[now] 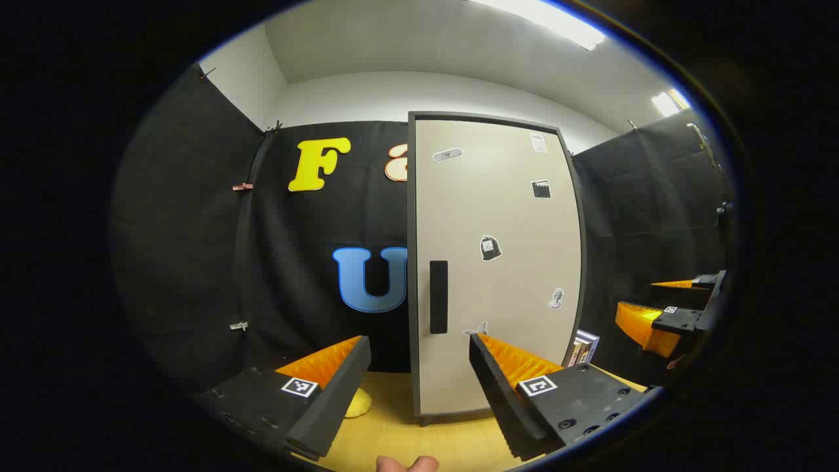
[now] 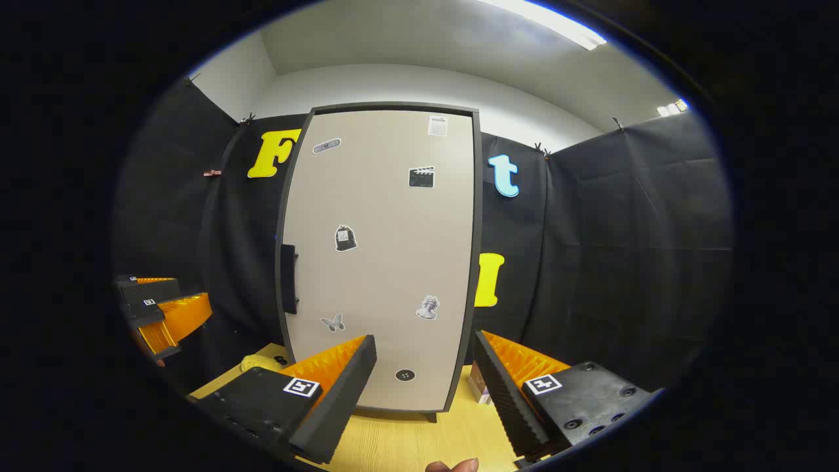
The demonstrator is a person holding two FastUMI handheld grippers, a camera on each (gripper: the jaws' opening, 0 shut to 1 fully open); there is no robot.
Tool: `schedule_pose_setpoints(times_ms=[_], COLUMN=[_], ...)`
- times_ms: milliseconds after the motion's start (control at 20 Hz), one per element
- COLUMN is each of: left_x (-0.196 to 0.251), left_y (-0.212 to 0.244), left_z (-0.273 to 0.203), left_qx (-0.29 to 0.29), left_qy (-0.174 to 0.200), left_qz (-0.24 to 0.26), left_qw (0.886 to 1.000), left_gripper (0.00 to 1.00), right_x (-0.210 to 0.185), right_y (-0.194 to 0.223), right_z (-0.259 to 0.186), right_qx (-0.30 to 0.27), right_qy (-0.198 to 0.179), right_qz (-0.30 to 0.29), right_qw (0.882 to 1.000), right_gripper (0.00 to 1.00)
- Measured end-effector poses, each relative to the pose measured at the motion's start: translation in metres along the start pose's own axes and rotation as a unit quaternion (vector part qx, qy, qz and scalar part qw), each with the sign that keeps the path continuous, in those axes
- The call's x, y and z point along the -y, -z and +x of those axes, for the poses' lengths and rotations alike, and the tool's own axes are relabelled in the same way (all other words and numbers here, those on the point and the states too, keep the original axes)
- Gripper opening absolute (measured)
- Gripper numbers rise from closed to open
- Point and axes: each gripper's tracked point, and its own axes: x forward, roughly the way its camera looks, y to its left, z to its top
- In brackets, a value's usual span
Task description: Open the cabinet door with the right hand, grasp the bottle in the cabinet with the left hand and place it on the coaster, then close the cabinet door with the right hand.
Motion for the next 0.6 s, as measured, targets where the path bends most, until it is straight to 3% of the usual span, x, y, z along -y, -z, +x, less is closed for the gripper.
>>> schedule_pose_setpoints(times_ms=[600], left_x=[-0.0017], left_y=[-0.0011], left_z=[0.0047], left_qx=[0.002], left_qy=[0.005], left_qz=[0.001], left_qw=[1.000], left_gripper=[0.95], right_x=[-0.0011], right_y=[0.0002], right_z=[0.0022], right_qx=[-0.002], right_qy=[0.001], right_qz=[0.001], right_qw=[1.000], right_gripper=[0.98])
